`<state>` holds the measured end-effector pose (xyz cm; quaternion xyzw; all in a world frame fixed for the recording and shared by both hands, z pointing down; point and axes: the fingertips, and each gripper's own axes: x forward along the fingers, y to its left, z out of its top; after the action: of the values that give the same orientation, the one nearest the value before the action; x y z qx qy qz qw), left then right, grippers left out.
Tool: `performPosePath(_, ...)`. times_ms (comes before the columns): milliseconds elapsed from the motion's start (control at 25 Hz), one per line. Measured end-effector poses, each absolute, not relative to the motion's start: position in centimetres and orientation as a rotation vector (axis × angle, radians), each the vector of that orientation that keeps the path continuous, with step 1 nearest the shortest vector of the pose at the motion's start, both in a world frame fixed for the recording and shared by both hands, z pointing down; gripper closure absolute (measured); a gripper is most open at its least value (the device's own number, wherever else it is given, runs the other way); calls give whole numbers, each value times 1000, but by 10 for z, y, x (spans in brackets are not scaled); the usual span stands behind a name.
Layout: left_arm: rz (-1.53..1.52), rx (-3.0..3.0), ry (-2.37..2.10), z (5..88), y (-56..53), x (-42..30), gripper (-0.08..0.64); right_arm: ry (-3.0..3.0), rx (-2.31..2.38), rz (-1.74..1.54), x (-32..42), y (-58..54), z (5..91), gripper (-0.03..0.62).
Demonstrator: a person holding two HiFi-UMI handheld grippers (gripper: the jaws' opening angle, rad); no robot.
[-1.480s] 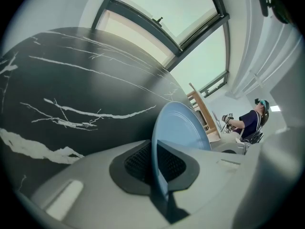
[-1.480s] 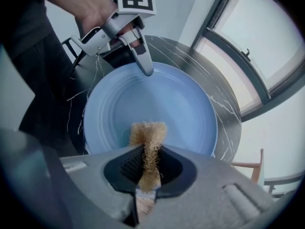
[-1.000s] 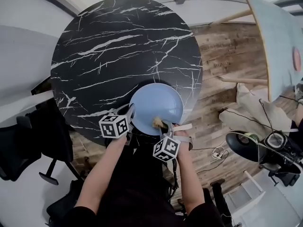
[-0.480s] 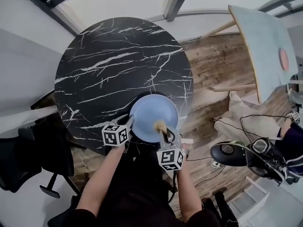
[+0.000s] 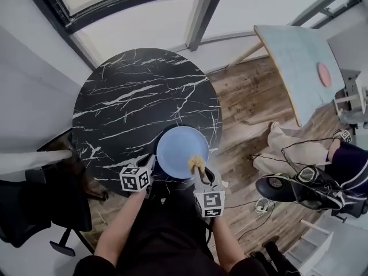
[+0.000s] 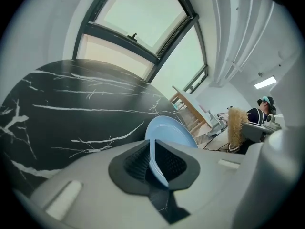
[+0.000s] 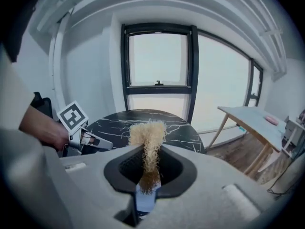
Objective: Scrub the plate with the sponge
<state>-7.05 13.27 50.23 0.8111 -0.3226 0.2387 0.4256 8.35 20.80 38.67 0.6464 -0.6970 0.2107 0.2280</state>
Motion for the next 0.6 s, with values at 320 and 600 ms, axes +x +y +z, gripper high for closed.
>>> performPosePath(320, 388, 2347, -823, 386, 136, -75, 560, -1965, 1972, 431, 70, 223, 315, 551)
performPosePath(600, 262, 2607, -829, 310, 152, -78, 560, -1964, 2096, 288, 60, 234, 271, 551)
